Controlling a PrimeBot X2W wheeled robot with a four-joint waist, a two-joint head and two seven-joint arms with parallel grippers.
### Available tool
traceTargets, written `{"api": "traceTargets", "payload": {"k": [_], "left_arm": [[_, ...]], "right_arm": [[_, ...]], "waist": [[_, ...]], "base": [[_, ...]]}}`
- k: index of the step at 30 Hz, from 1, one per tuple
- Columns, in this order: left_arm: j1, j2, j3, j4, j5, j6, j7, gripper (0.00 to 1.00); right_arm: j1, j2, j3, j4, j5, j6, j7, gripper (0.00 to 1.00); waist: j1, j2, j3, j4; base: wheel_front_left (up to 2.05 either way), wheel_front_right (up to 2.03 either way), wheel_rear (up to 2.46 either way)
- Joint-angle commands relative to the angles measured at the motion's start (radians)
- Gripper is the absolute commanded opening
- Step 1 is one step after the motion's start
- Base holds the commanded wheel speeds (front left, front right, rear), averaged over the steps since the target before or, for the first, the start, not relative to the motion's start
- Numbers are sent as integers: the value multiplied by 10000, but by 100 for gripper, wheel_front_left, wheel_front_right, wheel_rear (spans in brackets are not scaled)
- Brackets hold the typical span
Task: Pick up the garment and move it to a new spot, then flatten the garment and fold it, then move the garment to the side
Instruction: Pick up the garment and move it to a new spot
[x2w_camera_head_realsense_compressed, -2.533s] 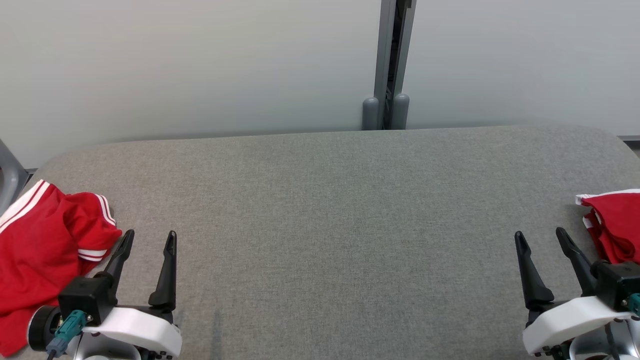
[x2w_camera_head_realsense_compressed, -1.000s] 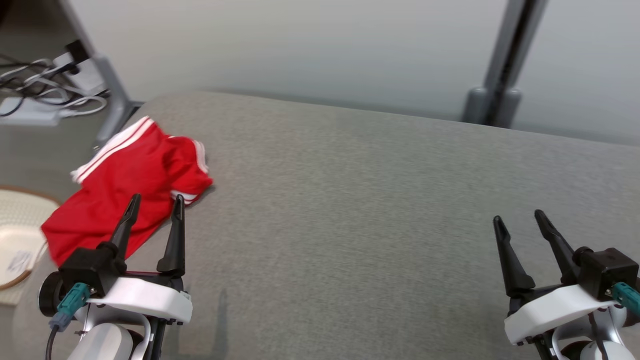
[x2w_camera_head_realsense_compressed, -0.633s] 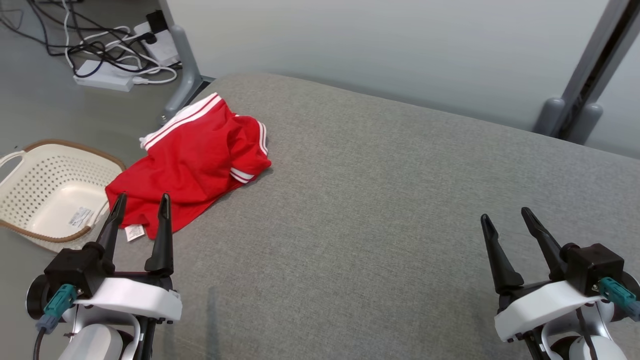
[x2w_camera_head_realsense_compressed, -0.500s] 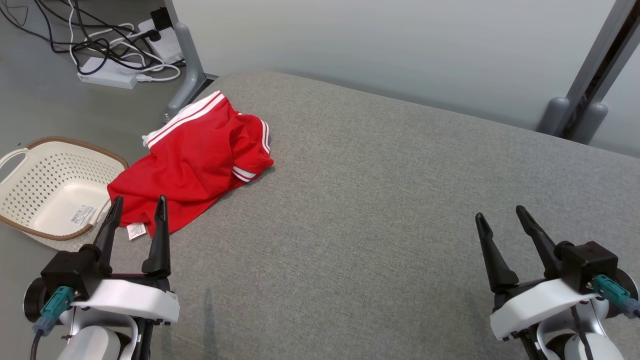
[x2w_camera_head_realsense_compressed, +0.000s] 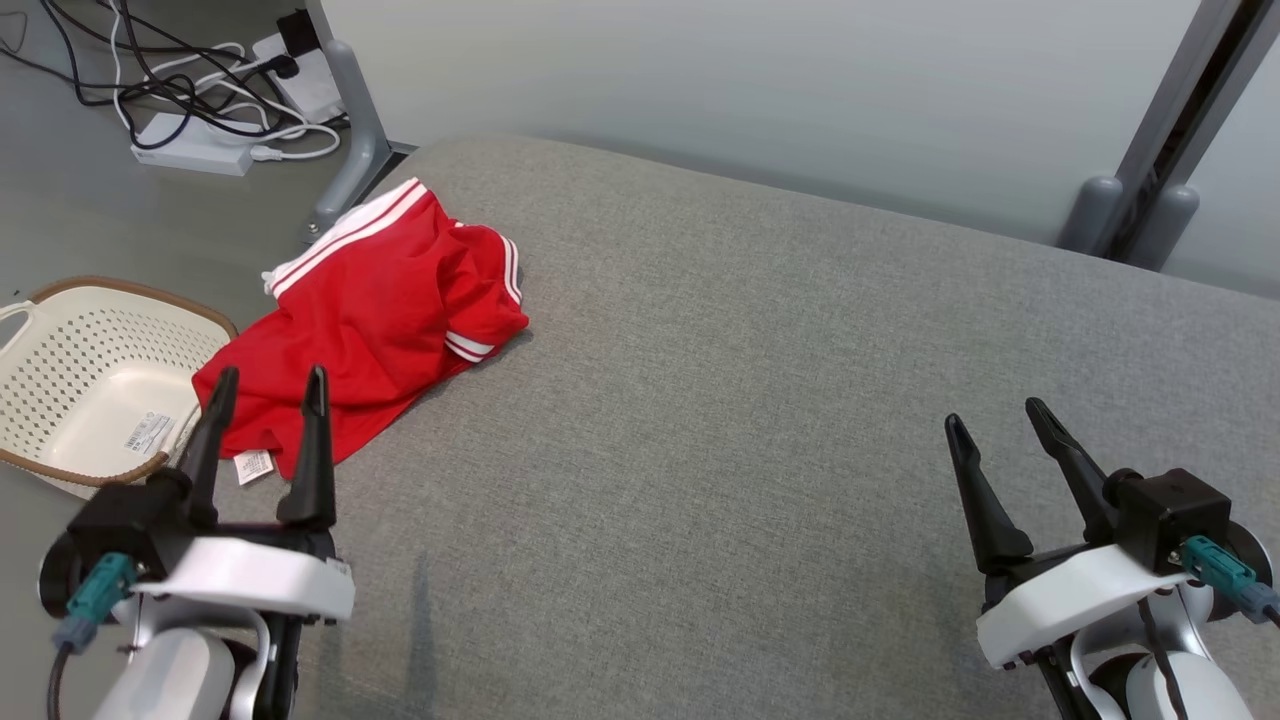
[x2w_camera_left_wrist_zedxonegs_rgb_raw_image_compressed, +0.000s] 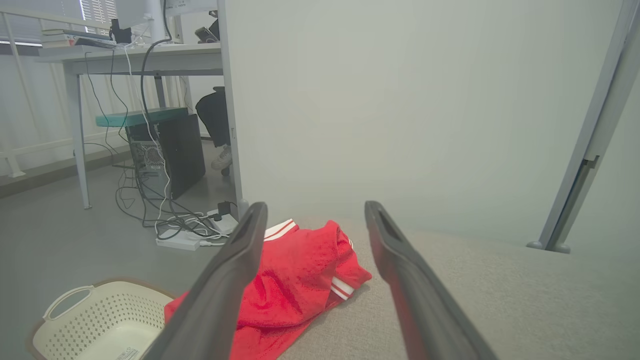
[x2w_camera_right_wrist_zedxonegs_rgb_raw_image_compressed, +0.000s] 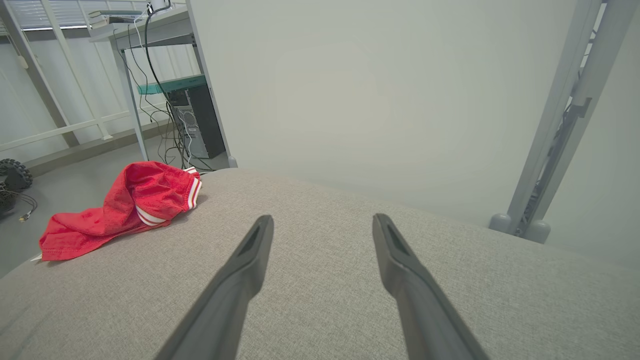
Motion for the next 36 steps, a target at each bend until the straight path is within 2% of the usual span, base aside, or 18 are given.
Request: {"api": "traceTargets", "payload": {"k": [1, 6, 10, 16, 25, 33, 34, 35, 36], "left_arm": [[-316, 14, 87, -67, 99, -66, -45, 100], [-1066, 136, 229, 52, 122, -179, -36, 100], [-1951, 293, 360, 714, -90, -437, 207, 100], [-3329, 193, 623, 3250, -835, -1061, 656, 100], [-5427, -100, 580, 7701, -1561, -2376, 1202, 100], [-6336, -191, 782, 9873, -2144, -2842, 1452, 99], [-6411, -200, 744, 10034, -2156, -2893, 1491, 78], [-6494, -188, 709, 10165, -2173, -2905, 1483, 28], [-6576, -169, 687, 10276, -2195, -2947, 1437, 0]], "right_arm": [[-111, -62, 5, -43, 39, 1, -33, 100], [-241, -115, 91, -124, 75, 1, 2, 100], [-421, -247, 143, -313, -42, 1, 179, 100], [-775, -483, 457, -558, -152, 1, 437, 100], [-1501, -844, 762, -911, -111, 1, 805, 100], [-1734, -938, 751, -963, -116, 1, 810, 100], [-1776, -939, 745, -965, -117, 1, 797, 100], [-1816, -938, 741, -966, -118, 1, 788, 100], [-1852, -929, 739, -963, -123, 1, 776, 100]], "waist": [[0, 0, 76, -18], [0, 0, 358, -179], [0, 0, 760, -426], [0, 0, 1460, -986], [0, 0, 2769, -1736], [0, 0, 3378, -2002], [0, 0, 3408, -2020], [0, 0, 3440, -2038], [0, 0, 3465, -2050]], "base": [[0, 0, 0], [0, 0, 0], [0, 0, 0], [0, 0, 0], [0, 0, 0], [0, 0, 0], [0, 0, 0], [0, 0, 0], [0, 0, 0]]}}
